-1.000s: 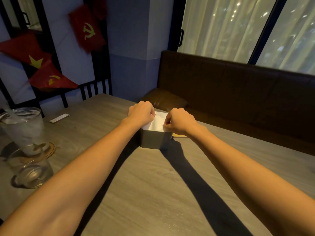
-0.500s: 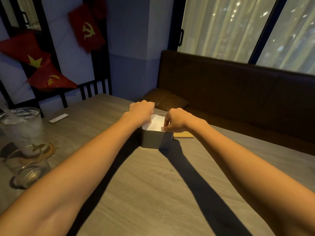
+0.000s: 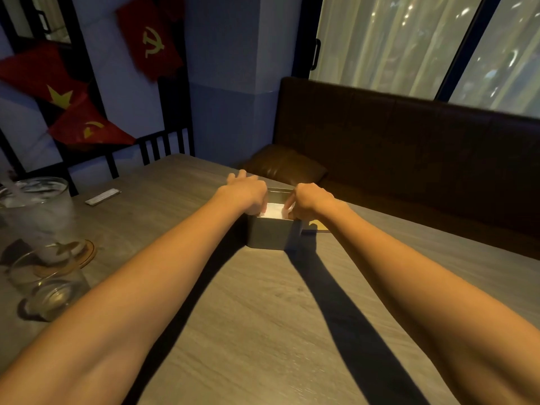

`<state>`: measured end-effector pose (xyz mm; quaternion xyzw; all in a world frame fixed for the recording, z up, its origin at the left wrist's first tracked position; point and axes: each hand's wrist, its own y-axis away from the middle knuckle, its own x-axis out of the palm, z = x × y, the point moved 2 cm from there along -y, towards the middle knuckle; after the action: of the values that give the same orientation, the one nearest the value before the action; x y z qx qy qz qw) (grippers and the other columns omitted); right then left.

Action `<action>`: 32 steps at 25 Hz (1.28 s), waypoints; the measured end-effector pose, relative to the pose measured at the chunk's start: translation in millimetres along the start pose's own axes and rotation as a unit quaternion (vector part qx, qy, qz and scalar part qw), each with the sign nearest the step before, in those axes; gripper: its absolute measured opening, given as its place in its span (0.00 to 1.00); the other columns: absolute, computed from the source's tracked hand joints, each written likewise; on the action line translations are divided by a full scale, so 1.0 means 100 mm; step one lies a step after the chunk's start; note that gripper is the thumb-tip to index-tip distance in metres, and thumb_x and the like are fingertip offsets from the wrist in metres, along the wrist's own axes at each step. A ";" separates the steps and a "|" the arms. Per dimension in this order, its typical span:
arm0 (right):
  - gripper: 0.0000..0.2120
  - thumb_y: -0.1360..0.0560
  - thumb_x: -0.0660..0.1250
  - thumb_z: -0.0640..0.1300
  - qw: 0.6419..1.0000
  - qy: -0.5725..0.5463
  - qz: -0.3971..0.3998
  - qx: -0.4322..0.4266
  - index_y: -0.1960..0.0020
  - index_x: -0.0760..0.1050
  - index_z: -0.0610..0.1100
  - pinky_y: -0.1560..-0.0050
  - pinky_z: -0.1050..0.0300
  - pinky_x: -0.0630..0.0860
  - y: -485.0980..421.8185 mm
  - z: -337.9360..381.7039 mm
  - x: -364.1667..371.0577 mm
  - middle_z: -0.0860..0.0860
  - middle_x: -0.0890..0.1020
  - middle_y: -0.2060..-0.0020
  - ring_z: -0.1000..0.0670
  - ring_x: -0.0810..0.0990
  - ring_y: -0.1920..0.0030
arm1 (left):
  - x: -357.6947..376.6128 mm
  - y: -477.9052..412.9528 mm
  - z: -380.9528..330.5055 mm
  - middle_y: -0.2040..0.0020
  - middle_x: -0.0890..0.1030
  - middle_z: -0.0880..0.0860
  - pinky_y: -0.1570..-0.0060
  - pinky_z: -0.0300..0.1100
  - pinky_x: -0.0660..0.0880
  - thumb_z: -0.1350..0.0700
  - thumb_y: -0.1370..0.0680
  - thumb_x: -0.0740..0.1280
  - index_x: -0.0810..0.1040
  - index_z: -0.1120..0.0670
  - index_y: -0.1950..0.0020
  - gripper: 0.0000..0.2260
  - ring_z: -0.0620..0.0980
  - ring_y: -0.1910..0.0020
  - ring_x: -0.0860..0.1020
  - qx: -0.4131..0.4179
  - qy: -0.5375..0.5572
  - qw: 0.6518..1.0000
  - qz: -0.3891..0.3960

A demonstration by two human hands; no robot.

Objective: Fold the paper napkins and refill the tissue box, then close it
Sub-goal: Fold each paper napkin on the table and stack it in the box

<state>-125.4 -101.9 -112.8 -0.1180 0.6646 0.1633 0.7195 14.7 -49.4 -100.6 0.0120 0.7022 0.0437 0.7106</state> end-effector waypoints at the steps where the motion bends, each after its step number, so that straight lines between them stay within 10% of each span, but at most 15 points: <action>1: 0.14 0.25 0.73 0.42 1.000 0.003 0.006 0.006 0.40 0.80 0.40 0.48 0.51 0.82 -0.01 0.01 -0.01 0.45 0.81 0.50 0.45 0.82 0.53 | -0.02 -0.01 -0.01 0.27 0.68 0.57 0.30 0.58 0.64 0.59 0.22 0.69 0.78 0.51 0.31 0.18 0.62 0.27 0.61 -0.009 -0.012 1.000 0.023; 9: 0.13 0.22 0.70 0.41 0.998 -0.005 0.059 0.036 0.39 0.78 0.40 0.45 0.51 0.81 -0.12 0.02 0.06 0.44 0.79 0.53 0.45 0.82 0.53 | 0.00 -0.06 -0.11 0.27 0.65 0.58 0.34 0.54 0.67 0.59 0.19 0.64 0.65 0.57 0.23 0.24 0.62 0.29 0.67 -0.049 -0.075 0.993 0.079; 17: 0.15 0.26 0.74 0.39 0.996 -0.068 0.059 0.004 0.40 0.81 0.43 0.54 0.56 0.82 0.08 -0.03 -0.06 0.45 0.82 0.45 0.46 0.82 0.52 | -0.03 0.08 -0.13 0.39 0.76 0.56 0.39 0.50 0.74 0.55 0.20 0.68 0.75 0.57 0.32 0.17 0.57 0.40 0.76 -0.038 0.019 0.992 0.118; 23: 0.16 0.28 0.76 0.42 0.987 -0.140 -0.073 -0.025 0.41 0.80 0.44 0.53 0.58 0.76 0.70 -0.21 -0.53 0.49 0.81 0.46 0.50 0.79 0.50 | -0.35 0.52 -0.54 0.35 0.73 0.53 0.42 0.50 0.75 0.44 0.22 0.70 0.76 0.50 0.33 0.20 0.54 0.40 0.74 0.075 0.117 0.985 -0.106; 32: 0.12 0.26 0.73 0.45 0.985 -0.110 -0.125 0.045 0.43 0.79 0.46 0.49 0.54 0.80 2.12 -1.16 -0.57 0.49 0.81 0.48 0.48 0.81 0.48 | -0.22 1.26 -2.03 0.32 0.74 0.52 0.38 0.51 0.75 0.52 0.20 0.67 0.73 0.49 0.30 0.18 0.53 0.37 0.75 0.190 0.148 0.960 -0.144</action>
<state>-318.3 43.4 -56.0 -0.1492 0.5679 0.0544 0.8077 -193.5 65.5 -71.4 0.0389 0.7891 -0.1925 0.5821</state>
